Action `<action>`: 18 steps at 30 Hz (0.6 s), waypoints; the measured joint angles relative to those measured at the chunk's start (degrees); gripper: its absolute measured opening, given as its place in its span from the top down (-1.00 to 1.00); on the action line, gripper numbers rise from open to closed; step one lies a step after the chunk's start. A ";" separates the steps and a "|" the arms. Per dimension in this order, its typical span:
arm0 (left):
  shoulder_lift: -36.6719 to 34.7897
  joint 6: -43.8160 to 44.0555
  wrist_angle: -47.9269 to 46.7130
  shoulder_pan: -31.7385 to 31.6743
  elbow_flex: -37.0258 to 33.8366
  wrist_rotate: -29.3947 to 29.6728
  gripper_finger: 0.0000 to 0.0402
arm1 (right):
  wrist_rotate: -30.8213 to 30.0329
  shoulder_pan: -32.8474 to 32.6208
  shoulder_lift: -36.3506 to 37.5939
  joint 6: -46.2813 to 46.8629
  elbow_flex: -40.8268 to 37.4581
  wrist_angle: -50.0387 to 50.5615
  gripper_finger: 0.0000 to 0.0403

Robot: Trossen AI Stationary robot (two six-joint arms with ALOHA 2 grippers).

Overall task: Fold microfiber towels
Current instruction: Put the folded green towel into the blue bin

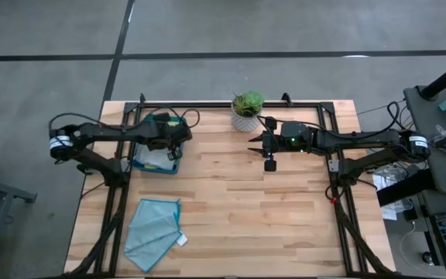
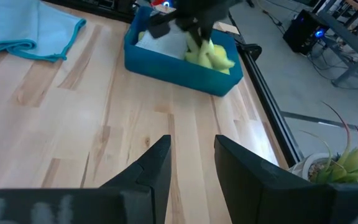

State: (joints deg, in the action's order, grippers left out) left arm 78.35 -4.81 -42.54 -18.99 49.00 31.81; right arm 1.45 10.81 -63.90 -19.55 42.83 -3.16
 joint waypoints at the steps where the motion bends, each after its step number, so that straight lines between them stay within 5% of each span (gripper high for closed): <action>1: 0.68 -0.08 0.12 0.21 -0.59 -0.04 0.90 | 0.00 0.00 0.00 0.01 0.00 0.01 0.44; 7: 2.26 -0.50 0.11 1.59 -1.55 -2.17 0.67 | 0.00 0.00 0.00 0.18 0.00 0.26 0.44; 18: -1.22 -6.72 -3.49 1.65 1.90 -5.24 -0.08 | 0.00 0.00 0.00 0.07 0.00 0.24 0.44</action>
State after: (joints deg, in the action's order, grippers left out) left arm 77.14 -11.52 -46.03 -17.34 50.90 26.57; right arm 1.45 10.81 -63.90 -19.49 42.83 -2.92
